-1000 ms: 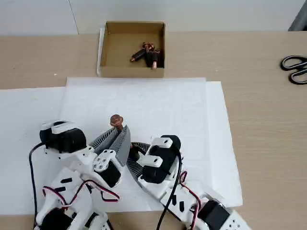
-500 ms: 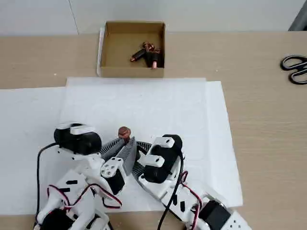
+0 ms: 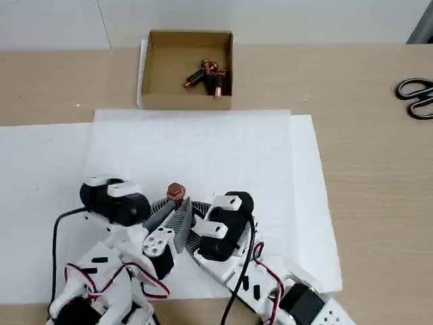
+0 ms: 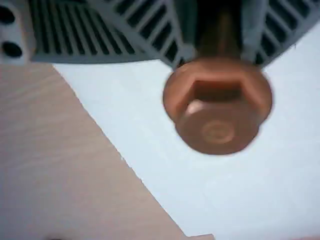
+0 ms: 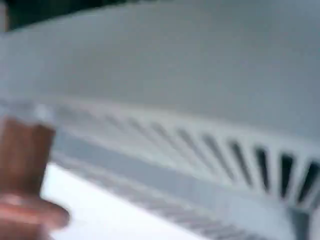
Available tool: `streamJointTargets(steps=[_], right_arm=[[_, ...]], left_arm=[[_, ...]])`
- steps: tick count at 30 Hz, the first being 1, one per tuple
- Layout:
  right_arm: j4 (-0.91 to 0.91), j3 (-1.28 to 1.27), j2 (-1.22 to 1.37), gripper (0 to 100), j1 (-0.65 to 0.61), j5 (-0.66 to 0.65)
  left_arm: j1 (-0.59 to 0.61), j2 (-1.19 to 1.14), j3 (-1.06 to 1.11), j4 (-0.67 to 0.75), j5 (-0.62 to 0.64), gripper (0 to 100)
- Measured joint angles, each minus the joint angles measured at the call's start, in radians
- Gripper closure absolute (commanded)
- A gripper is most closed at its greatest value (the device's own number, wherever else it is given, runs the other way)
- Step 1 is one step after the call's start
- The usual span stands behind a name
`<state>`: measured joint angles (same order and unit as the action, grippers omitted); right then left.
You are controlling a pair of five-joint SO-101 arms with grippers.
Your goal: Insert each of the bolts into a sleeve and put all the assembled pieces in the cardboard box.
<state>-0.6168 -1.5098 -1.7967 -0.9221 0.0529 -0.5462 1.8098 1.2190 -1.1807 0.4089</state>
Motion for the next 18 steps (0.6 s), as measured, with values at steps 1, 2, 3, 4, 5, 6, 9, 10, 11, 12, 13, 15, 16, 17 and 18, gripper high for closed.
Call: streamJointTargets(steps=[1, 2, 3, 4, 5, 6, 9, 10, 11, 12, 13, 15, 16, 17, 18], right_arm=[[0.0, 0.0, 0.0, 99.5, 0.0, 0.0], [0.0, -0.002, 0.002, 99.5, 0.0, 0.0], [0.0, -0.002, 0.002, 99.5, 0.0, 0.0], [0.0, -0.002, 0.002, 99.5, 0.0, 0.0], [0.0, -0.002, 0.002, 99.5, 0.0, 0.0], [0.0, -0.002, 0.002, 99.5, 0.0, 0.0], [0.0, -0.002, 0.002, 99.5, 0.0, 0.0], [0.0, -0.002, 0.002, 99.5, 0.0, 0.0], [0.0, -0.002, 0.002, 99.5, 0.0, 0.0], [0.0, -0.002, 0.002, 99.5, 0.0, 0.0], [0.0, -0.002, 0.002, 99.5, 0.0, 0.0], [0.0, -0.002, 0.002, 99.5, 0.0, 0.0], [0.0, -0.002, 0.002, 99.5, 0.0, 0.0], [0.0, -0.002, 0.002, 99.5, 0.0, -0.002], [0.0, -0.002, 0.002, 99.5, 0.0, -0.002]], left_arm=[[0.0, 0.002, 0.005, 0.0, -0.014, 99], [0.0, 0.002, 0.008, 0.0, -0.026, 99], [0.0, 0.002, 0.009, 0.0, -0.031, 99], [0.0, 0.002, 0.009, 0.0, -0.034, 99], [-0.002, 0.002, 0.009, 0.0, -0.037, 99], [-0.002, 0.002, 0.009, 0.0, -0.037, 99], [-0.002, 0.002, 0.009, 0.0, -0.037, 99], [-0.002, 0.002, 0.009, 0.0, -0.037, 99], [-0.002, 0.002, 0.009, 0.0, -0.037, 99], [-0.003, 0.002, 0.009, 0.0, -0.037, 99], [-0.003, 0.002, 0.009, 0.0, -0.037, 99], [-0.003, 0.002, 0.009, 0.0, -0.037, 95], [-0.003, 0.002, 0.009, 0.0, -0.037, 93], [-0.003, 0.002, 0.009, 0.0, -0.037, 89], [-0.003, 0.002, 0.009, 0.0, -0.037, 86]])
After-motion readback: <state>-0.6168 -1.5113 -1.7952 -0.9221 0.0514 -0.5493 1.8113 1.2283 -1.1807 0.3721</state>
